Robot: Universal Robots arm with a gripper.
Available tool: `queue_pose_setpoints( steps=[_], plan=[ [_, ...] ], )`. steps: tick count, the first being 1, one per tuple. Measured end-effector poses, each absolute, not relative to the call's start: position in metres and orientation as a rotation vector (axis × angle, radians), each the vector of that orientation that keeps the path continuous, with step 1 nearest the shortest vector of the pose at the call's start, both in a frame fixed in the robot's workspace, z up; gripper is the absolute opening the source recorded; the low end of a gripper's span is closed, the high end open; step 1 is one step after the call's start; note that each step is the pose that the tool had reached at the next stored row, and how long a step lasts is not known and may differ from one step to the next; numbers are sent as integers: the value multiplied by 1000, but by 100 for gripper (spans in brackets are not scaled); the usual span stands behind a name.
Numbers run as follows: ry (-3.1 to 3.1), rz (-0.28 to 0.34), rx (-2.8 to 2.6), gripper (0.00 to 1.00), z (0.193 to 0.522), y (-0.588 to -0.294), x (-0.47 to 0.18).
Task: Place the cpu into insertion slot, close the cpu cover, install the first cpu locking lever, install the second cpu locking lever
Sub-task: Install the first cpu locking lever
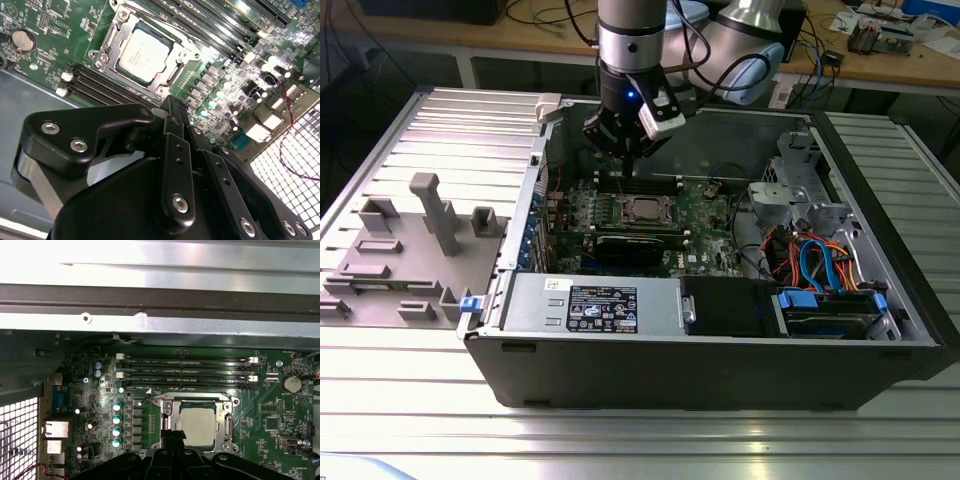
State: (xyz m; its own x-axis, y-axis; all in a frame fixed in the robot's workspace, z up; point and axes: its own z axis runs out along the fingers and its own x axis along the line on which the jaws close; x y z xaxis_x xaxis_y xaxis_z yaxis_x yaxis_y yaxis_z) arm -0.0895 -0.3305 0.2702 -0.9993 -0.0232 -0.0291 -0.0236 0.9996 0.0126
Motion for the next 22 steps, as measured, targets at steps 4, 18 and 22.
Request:
queue_pose_setpoints(
  steps=[4, 18, 22],
  plan=[
    [3112, 19, -37, 11, 268, -330, -94],
    [3112, 20, -36, 11, 268, -330, -95],
    [3112, 19, -36, 11, 267, -330, -100]
  ],
)
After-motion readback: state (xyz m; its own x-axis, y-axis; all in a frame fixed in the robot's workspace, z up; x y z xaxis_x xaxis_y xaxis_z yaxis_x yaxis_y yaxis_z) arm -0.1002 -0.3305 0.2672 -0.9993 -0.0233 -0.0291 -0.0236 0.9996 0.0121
